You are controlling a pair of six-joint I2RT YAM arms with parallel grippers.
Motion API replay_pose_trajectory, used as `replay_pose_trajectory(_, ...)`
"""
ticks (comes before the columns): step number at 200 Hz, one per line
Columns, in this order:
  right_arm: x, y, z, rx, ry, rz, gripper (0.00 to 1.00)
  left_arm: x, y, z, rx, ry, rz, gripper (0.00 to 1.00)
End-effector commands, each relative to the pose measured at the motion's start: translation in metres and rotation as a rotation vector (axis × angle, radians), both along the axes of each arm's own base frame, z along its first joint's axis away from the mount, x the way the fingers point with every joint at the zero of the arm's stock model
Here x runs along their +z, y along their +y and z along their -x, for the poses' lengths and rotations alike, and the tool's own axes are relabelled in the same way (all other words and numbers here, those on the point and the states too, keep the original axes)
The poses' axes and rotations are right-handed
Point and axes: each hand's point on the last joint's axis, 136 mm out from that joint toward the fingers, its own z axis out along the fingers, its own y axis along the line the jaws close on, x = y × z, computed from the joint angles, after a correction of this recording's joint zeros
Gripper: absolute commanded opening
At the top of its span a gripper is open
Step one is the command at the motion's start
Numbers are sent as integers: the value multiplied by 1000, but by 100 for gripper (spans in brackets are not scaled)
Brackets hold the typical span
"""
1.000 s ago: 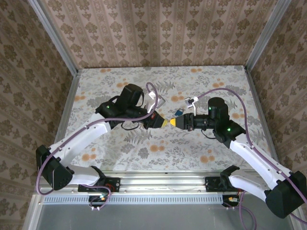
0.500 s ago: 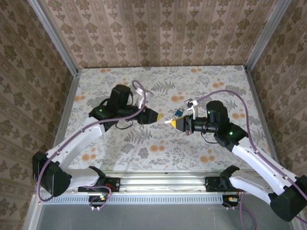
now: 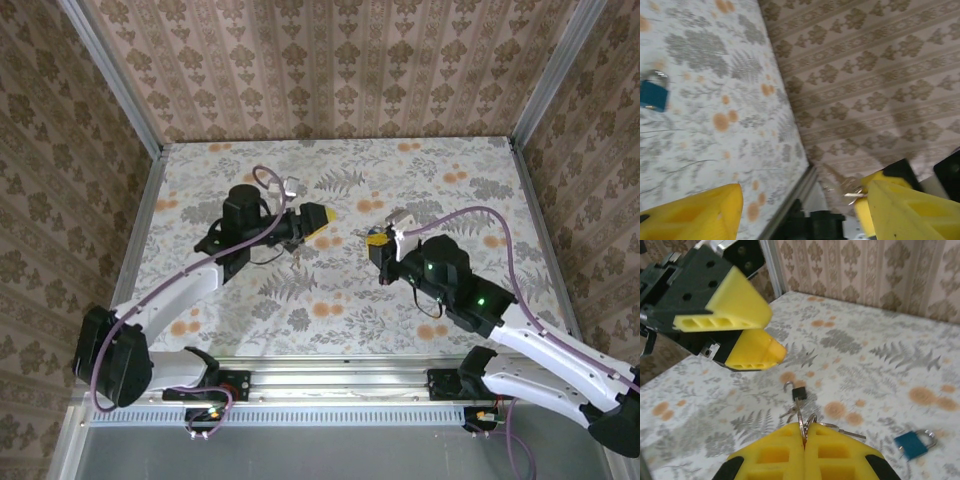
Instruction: Unlock with the key
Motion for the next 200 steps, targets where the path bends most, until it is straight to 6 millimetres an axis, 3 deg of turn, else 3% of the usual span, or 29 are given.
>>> replay_pose_trajectory(1, 24, -8, -8, -95, -194, 52, 0, 43, -22, 10, -77, 11, 151, 69)
replay_pose_trajectory(24, 28, -6, -5, -115, -266, 95, 0, 48, -39, 17, -129, 25, 170, 71)
replay_pose_trajectory(69, 32, -8, -3, -173, -353, 181, 0, 48, -53, 23, -172, 47, 178, 73)
replay_pose_trajectory(176, 24, -10, -5, -233, -434, 355, 0, 49, -60, 29, -210, 60, 182, 40)
replay_pose_trajectory(200, 23, -8, -3, -226, -447, 380, 0, 47, -60, 28, -210, 64, 177, 37)
